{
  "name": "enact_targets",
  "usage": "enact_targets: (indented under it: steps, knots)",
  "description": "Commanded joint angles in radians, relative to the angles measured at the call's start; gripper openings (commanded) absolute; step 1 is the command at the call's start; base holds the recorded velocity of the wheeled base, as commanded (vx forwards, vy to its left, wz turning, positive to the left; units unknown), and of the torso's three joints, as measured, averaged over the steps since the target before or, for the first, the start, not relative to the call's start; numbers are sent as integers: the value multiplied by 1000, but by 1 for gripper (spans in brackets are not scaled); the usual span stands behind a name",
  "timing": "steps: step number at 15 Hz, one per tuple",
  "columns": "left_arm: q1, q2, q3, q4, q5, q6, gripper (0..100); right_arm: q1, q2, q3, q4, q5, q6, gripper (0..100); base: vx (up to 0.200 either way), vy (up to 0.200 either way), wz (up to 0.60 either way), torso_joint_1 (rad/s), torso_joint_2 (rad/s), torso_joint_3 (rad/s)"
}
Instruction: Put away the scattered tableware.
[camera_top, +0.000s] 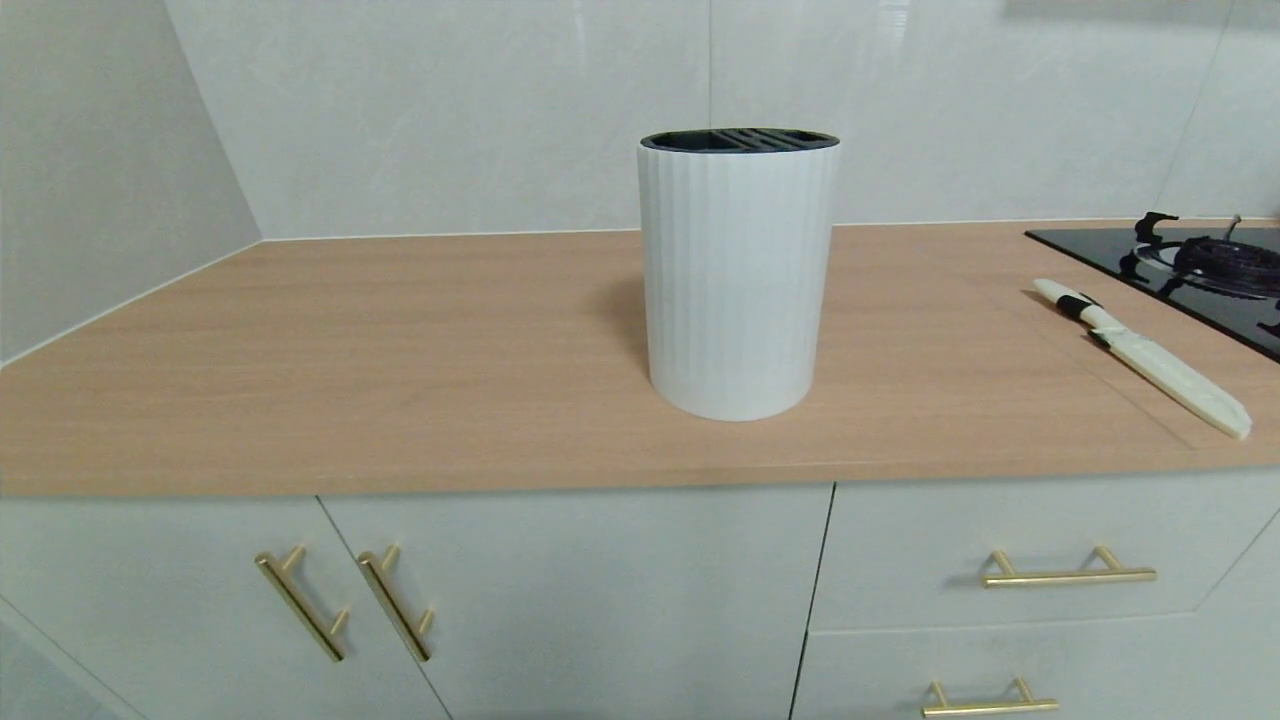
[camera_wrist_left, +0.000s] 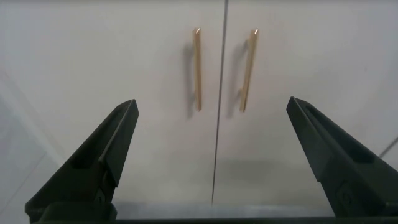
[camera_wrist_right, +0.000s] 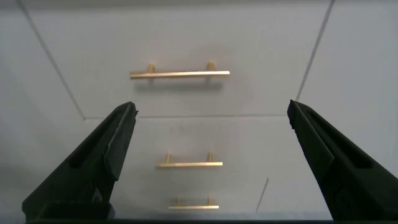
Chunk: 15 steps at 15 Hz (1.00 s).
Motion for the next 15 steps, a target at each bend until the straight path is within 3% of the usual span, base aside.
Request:
enact_targets:
  steps: [1, 8, 13, 15]
  knots:
    - [1, 0, 0, 0, 1, 0, 100, 0, 3, 0, 0, 0, 0, 100, 200, 0, 0, 7, 2, 12]
    - [1, 0, 0, 0, 1, -2, 100, 0, 3, 0, 0, 0, 0, 100, 0, 0, 0, 0, 0, 0]
    - [1, 0, 0, 0, 1, -2, 100, 0, 3, 0, 0, 0, 0, 100, 0, -200, 0, 2, 3, 4]
    - [-1, 0, 0, 0, 1, -2, 100, 0, 3, 0, 0, 0, 0, 100, 0, 0, 0, 0, 0, 0]
